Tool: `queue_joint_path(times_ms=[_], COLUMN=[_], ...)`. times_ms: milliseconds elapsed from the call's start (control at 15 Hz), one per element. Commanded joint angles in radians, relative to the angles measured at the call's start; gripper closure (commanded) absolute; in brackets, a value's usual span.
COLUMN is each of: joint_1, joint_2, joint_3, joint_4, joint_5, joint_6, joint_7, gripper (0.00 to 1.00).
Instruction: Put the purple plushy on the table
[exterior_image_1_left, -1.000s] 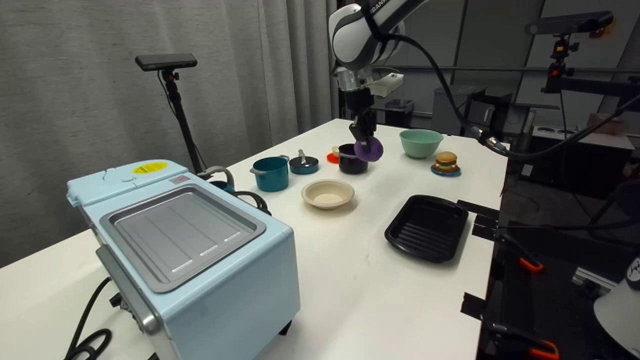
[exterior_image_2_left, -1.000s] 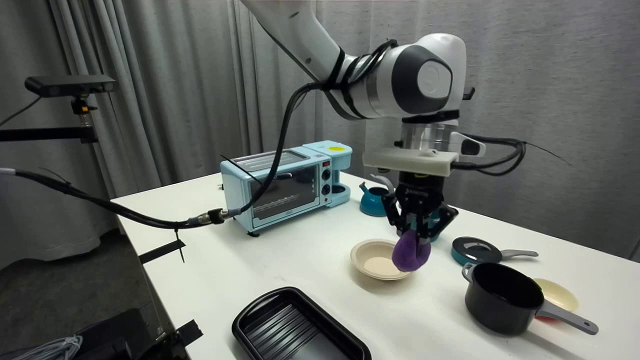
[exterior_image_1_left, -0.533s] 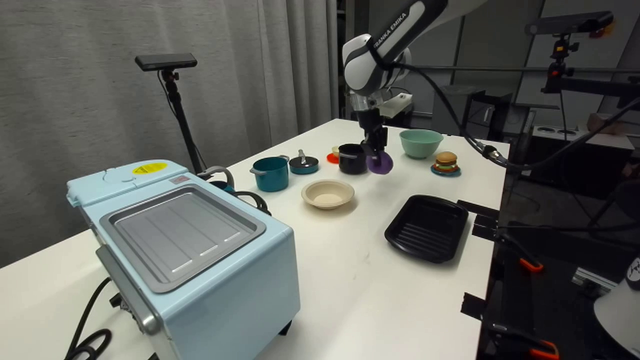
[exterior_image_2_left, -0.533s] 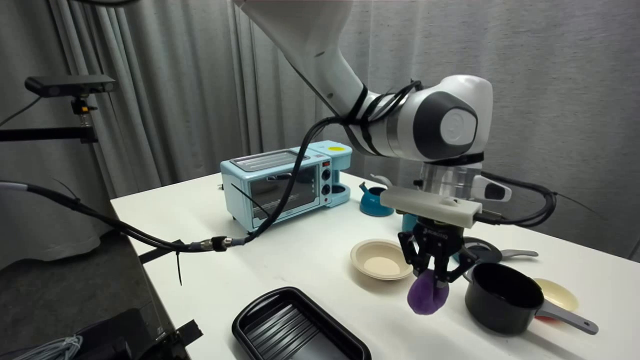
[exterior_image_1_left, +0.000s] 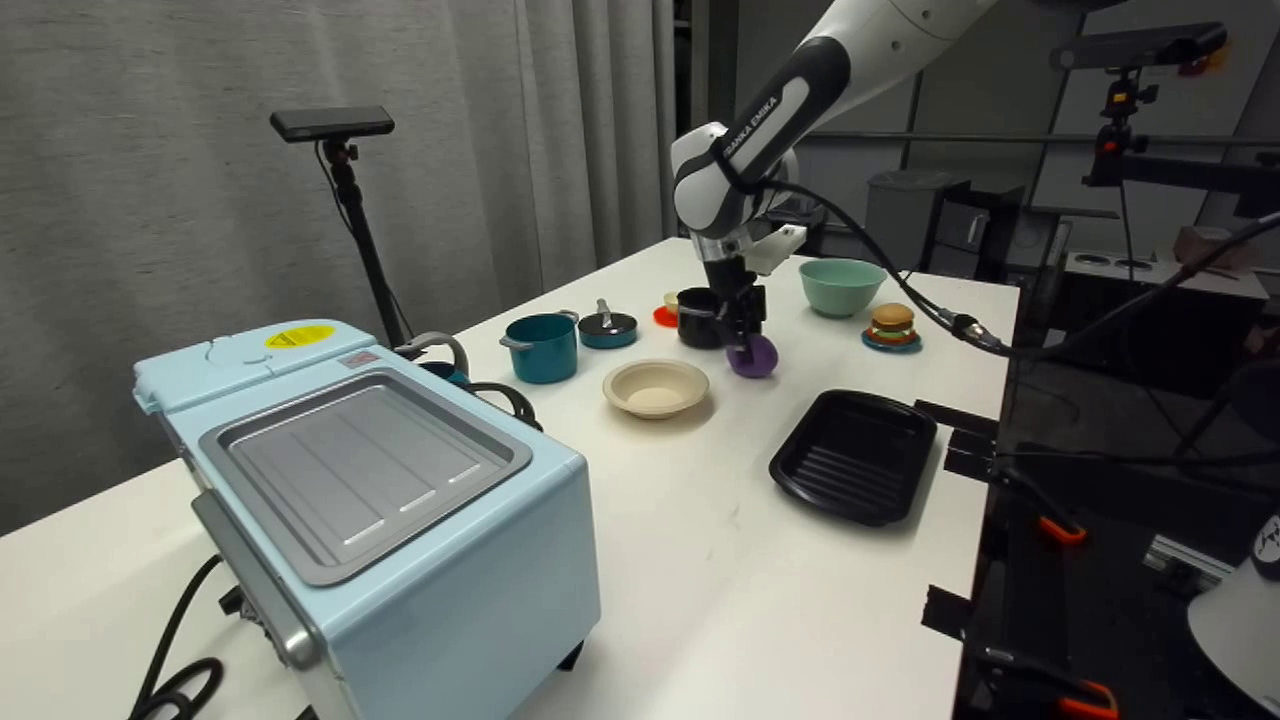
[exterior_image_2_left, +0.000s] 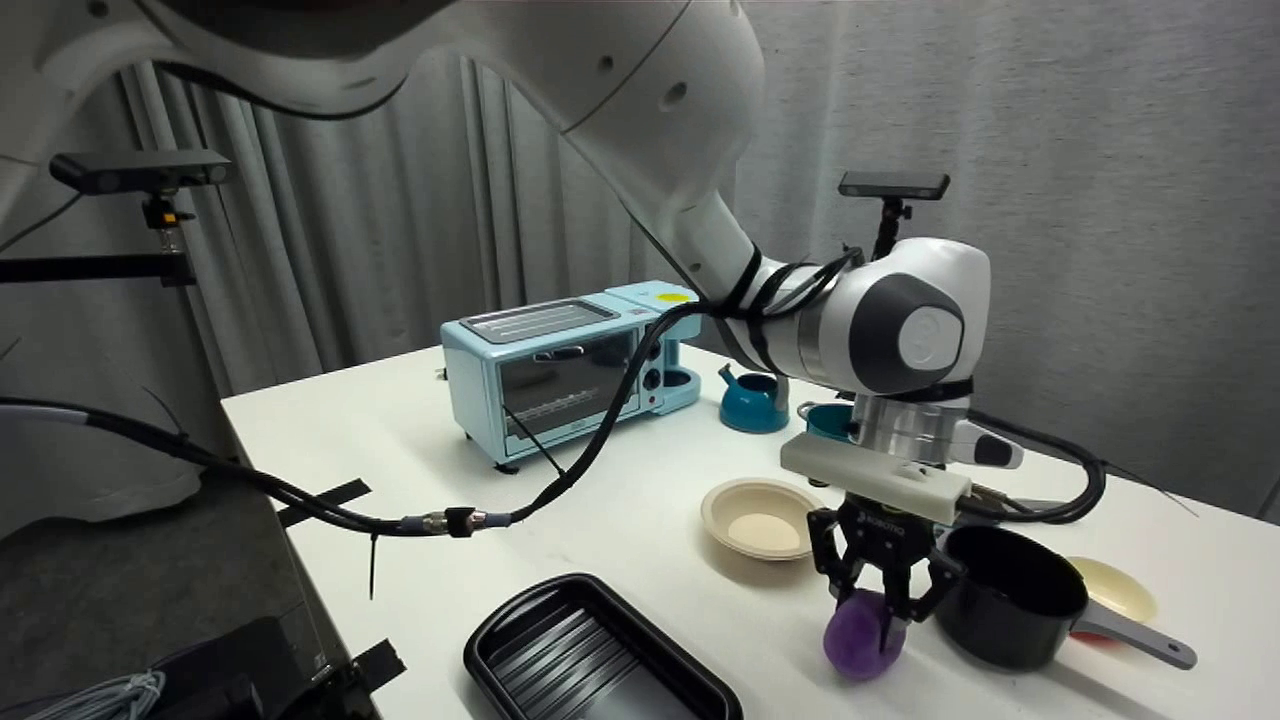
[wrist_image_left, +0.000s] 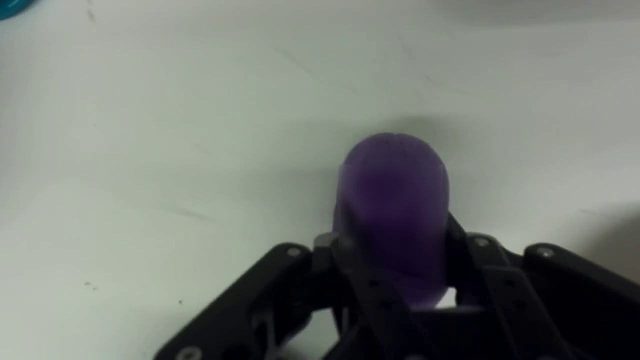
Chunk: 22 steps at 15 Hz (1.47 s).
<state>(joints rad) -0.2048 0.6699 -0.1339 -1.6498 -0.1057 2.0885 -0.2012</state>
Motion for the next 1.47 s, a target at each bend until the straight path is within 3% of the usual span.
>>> queue_joint_path(times_ms=[0,267,933,1000,1067,1400], joint_1=[-0.01,-0.007,-0.003,-0.002,0.001,0.003], joint_2=[0.009,-0.076,-0.354,-0.37,-0.305,-0.346], joint_3=[0.012,0.021,0.02,0.017,0.015,0.013], joint_4=[0.041,-0.023,-0.214,-0.221,-0.152,-0.19], joint_5=[-0.002,-0.012,-0.007,-0.005,-0.002,-0.001], joint_6=[-0.033,-0.007,0.064,0.062,0.025,0.032], joint_7=[-0.02,-0.06,-0.128,-0.123,-0.102,-0.102], gripper=[0.3,0.01,0.0,0.0,0.0,0.0])
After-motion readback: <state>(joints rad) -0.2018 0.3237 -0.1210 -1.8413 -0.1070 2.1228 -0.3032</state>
